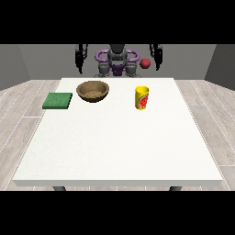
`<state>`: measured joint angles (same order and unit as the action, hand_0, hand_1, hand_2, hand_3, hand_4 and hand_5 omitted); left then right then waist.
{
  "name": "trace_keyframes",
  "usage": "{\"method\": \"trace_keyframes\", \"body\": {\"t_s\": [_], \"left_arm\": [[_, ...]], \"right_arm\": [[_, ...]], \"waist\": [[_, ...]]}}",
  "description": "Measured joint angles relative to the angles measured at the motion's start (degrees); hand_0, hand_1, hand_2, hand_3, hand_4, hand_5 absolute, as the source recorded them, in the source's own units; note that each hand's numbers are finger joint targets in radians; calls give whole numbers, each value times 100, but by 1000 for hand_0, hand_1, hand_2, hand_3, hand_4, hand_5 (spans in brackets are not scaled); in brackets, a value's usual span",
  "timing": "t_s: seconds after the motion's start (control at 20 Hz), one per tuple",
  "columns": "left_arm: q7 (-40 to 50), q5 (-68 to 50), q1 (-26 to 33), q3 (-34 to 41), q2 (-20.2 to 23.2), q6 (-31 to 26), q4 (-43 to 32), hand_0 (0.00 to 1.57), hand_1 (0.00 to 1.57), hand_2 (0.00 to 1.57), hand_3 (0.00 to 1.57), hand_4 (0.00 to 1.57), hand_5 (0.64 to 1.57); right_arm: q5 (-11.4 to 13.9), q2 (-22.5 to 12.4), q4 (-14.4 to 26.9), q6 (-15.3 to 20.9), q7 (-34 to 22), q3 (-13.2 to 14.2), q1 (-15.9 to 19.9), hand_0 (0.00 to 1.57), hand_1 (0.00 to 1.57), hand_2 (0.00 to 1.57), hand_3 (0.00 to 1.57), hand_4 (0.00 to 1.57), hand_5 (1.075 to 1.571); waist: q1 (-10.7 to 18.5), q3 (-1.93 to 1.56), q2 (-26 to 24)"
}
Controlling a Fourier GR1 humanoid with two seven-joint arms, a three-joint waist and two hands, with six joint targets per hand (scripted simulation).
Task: Pick the cup and pour the ball into the bowl, then pick the bowl and place it on the pad
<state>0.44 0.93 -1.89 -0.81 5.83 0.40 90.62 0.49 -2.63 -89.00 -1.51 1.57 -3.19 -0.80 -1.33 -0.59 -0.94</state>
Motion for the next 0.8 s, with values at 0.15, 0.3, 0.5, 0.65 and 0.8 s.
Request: {"method": "trace_keyframes", "body": {"t_s": [0.15,0.3,0.5,0.65,0.8], "left_arm": [[161,-15,-41,27,80,-11,203,0,0,0,0,0,1470],[378,-45,-78,63,154,-17,385,0,0,0,0,0,1470],[-402,-88,289,-157,-295,482,367,0,0,0,0,0,1473],[-935,-180,436,-349,-442,596,325,0,0,0,0,0,1476],[-1312,-227,278,-323,-492,678,69,0,0,0,0,0,1461]], "right_arm": [[-16,-61,-212,1,-147,23,32,0,0,0,0,120,1563],[-24,-141,-419,5,-334,57,75,0,0,0,0,120,1563],[-675,-385,-2,-490,563,700,-366,0,0,0,0,0,1563],[-964,-564,419,-825,1171,1090,-372,0,0,0,0,80,1562],[-1057,-641,729,-1050,1566,1239,-237,0,0,0,0,73,1563]], "waist": [[-1,14,-548],[2,30,-1050],[-19,44,-686],[75,51,-373],[58,54,-83]]}}
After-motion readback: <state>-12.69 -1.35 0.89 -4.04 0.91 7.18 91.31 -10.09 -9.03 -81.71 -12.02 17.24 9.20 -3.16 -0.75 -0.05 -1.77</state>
